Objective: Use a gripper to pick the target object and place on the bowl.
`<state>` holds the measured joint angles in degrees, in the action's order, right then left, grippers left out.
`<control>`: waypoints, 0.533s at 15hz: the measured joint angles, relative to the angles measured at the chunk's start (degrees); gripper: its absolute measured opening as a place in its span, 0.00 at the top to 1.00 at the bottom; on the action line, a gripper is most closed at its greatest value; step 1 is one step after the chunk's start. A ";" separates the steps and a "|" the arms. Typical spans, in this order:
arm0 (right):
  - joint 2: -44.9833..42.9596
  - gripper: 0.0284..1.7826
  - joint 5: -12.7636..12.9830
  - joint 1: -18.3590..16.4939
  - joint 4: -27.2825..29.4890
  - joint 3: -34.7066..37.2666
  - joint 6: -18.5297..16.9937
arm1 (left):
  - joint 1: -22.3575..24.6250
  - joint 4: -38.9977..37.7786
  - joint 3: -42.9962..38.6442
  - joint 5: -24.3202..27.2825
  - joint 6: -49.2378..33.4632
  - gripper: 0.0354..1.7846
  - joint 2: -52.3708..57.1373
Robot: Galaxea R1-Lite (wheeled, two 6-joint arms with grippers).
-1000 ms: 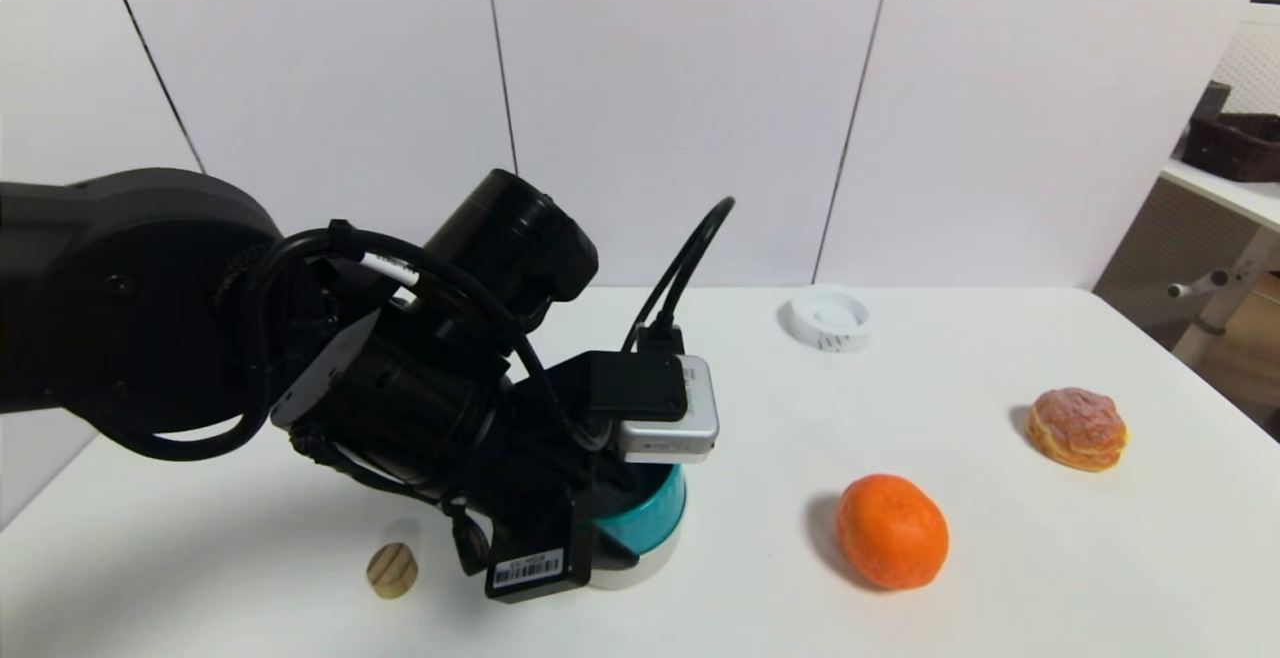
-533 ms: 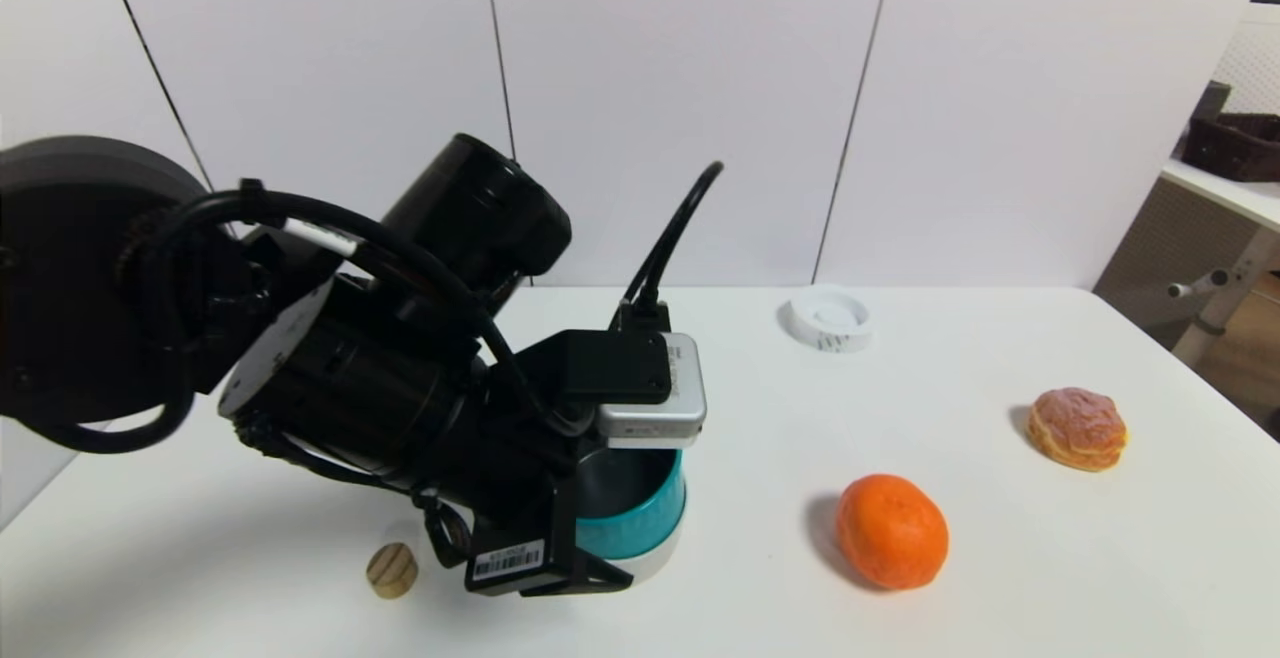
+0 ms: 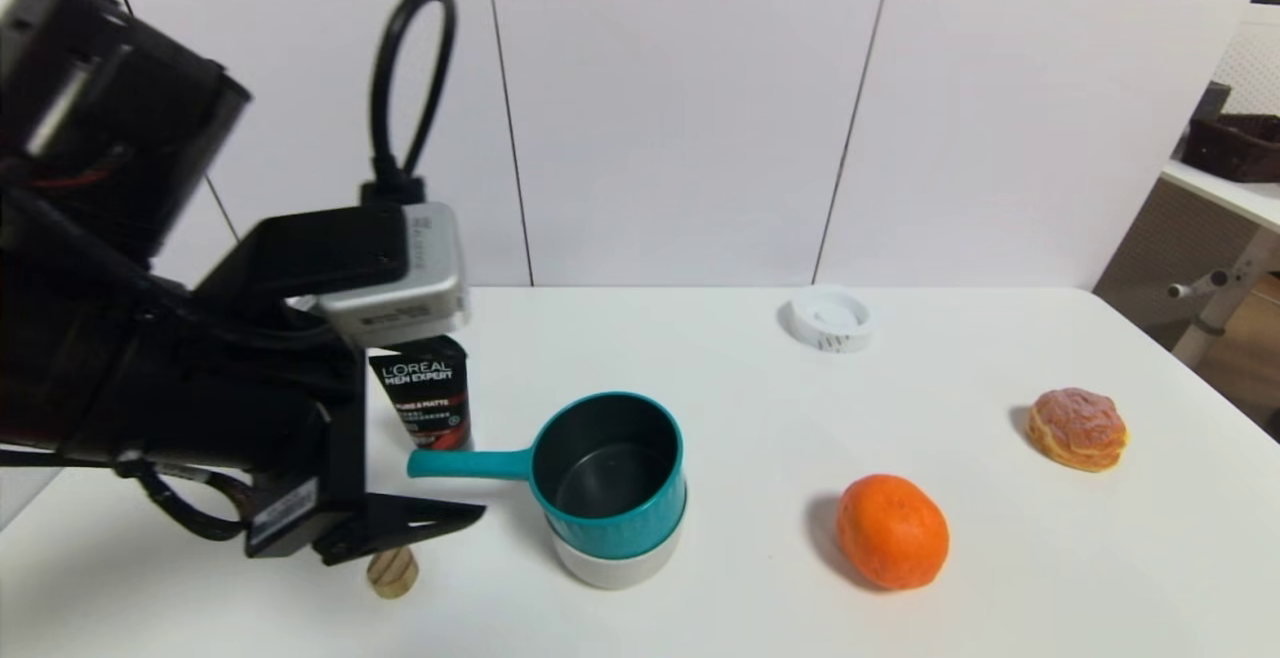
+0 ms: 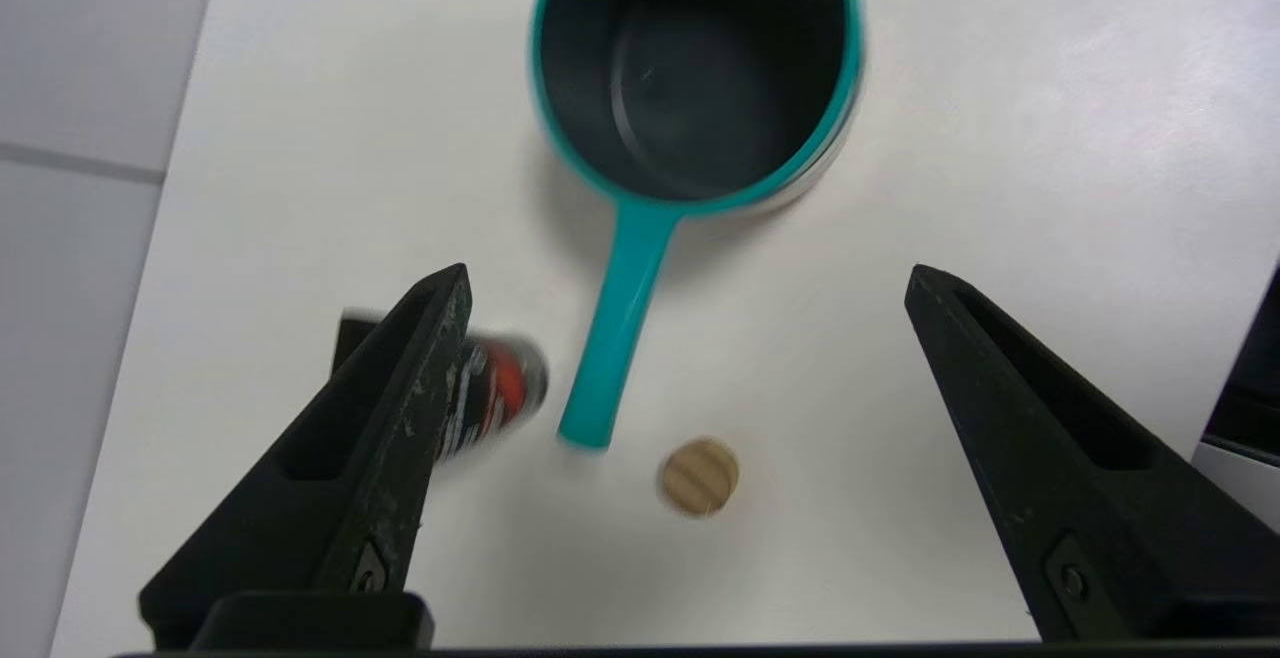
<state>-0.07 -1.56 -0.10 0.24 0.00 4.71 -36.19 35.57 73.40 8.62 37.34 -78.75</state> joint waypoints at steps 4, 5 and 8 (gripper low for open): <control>0.00 0.04 0.02 0.00 0.02 0.00 0.00 | 11.80 -2.36 -7.50 0.26 -0.40 0.09 11.58; 0.00 0.04 0.02 0.00 0.02 0.00 0.00 | 15.36 -4.35 -10.42 0.33 -0.66 0.08 15.25; 0.00 0.04 0.02 0.00 0.02 0.00 0.00 | 23.66 -13.12 -20.43 0.37 -4.82 0.07 26.88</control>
<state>-0.07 -1.54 -0.10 0.27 0.00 4.71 -12.53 22.46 52.97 8.98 32.52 -51.87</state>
